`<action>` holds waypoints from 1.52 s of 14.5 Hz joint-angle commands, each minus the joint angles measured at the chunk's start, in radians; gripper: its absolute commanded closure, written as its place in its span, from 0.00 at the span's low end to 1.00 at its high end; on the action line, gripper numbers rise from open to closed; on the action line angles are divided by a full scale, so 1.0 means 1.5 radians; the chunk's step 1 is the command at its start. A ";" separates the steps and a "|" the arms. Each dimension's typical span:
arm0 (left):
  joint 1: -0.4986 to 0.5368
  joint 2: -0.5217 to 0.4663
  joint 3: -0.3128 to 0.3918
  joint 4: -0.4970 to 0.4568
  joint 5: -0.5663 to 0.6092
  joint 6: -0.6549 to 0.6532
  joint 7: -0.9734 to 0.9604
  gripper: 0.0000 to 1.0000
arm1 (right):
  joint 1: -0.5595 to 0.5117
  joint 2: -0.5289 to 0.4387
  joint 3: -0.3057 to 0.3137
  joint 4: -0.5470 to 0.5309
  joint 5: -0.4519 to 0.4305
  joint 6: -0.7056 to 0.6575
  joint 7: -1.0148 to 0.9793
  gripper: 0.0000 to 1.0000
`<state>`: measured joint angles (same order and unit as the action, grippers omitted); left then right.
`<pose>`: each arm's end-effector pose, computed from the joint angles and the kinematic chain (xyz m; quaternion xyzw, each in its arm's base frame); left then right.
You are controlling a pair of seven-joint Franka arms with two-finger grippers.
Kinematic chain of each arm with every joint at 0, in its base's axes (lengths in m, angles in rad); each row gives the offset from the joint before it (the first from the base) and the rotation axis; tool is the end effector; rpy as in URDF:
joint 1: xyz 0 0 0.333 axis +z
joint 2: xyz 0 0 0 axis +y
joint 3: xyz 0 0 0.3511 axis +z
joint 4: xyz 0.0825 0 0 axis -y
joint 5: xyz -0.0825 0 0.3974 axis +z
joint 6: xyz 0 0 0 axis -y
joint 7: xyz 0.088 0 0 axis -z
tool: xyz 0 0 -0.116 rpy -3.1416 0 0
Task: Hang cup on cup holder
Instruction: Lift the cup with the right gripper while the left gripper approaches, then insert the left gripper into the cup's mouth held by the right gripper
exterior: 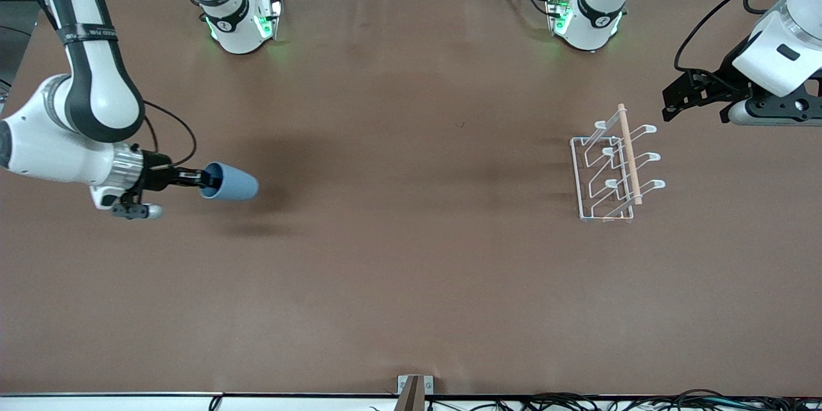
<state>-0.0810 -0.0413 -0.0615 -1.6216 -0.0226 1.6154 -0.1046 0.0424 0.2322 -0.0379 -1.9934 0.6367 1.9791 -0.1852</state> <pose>0.5520 -0.0825 0.6531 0.9996 -0.0186 0.0161 0.0121 0.5918 0.0460 0.3560 -0.9546 0.0686 0.0917 0.2750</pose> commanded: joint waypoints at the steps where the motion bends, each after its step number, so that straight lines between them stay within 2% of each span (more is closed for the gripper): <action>1: 0.002 0.002 -0.001 0.010 0.008 0.001 0.020 0.01 | 0.064 -0.015 -0.005 -0.033 0.127 -0.004 0.009 1.00; 2: 0.002 0.002 -0.001 0.010 0.008 0.000 0.025 0.01 | 0.075 -0.015 -0.004 -0.038 0.161 -0.005 0.009 1.00; 4: 0.002 0.006 -0.001 0.011 0.008 0.000 0.039 0.01 | 0.119 -0.013 -0.004 -0.058 0.268 -0.015 0.009 1.00; 7: 0.000 0.010 -0.001 0.035 0.009 -0.001 0.159 0.01 | 0.199 -0.012 -0.005 -0.072 0.414 -0.017 0.009 1.00; 11: -0.013 0.038 -0.011 0.102 -0.003 -0.006 0.253 0.00 | 0.249 -0.010 -0.004 -0.073 0.549 -0.051 0.011 1.00; 13: -0.018 0.043 -0.044 0.108 -0.003 -0.007 0.293 0.00 | 0.263 -0.008 -0.004 -0.073 0.557 -0.050 0.013 1.00; 15: -0.017 0.044 -0.088 0.108 0.000 -0.010 0.327 0.01 | 0.279 0.001 -0.004 -0.073 0.618 -0.051 0.012 1.00; 17: -0.019 0.043 -0.096 0.108 -0.009 -0.010 0.346 0.01 | 0.307 0.005 -0.005 -0.073 0.675 -0.049 0.011 1.00; 20: -0.037 0.044 -0.128 0.104 -0.023 -0.010 0.429 0.00 | 0.327 0.009 -0.005 -0.073 0.687 -0.045 0.010 1.00; 22: -0.049 0.062 -0.155 0.104 -0.042 -0.010 0.433 0.00 | 0.339 0.011 -0.005 -0.073 0.700 -0.045 0.009 1.00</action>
<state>-0.1416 0.0176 -0.2631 -1.4919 -0.0608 1.6162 0.5157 0.5287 0.2579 -0.0345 -2.0882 1.6419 1.9122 -0.1683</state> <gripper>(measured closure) 0.000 0.956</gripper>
